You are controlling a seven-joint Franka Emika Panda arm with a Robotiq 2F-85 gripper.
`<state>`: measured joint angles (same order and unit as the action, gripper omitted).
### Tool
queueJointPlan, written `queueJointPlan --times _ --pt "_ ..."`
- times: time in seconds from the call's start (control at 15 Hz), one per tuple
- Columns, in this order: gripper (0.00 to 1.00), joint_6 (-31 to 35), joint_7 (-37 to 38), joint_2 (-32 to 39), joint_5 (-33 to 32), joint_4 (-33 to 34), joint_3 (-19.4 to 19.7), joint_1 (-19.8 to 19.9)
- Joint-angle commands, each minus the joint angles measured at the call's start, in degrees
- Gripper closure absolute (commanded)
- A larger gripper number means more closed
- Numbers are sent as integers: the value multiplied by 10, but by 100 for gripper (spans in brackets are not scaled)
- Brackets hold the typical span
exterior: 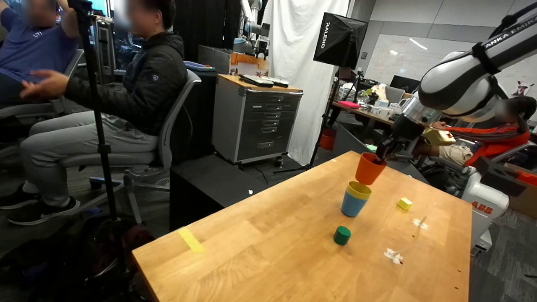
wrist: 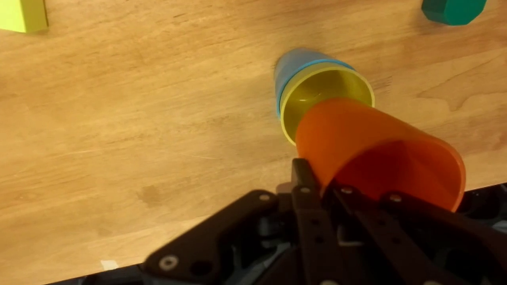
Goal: Stack the cups into the blue cup
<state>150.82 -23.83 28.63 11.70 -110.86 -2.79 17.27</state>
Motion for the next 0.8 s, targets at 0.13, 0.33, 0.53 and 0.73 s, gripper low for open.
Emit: queueJointPlan --times 0.13,0.33,0.53,0.73 --pt "97 -11 -18 45 14 50 -21 21" --pt "97 -19 -13 62 7 60 -21 19" --pt "97 -21 -12 70 5 60 -24 17" --pt "97 -21 -12 74 3 57 -26 18"
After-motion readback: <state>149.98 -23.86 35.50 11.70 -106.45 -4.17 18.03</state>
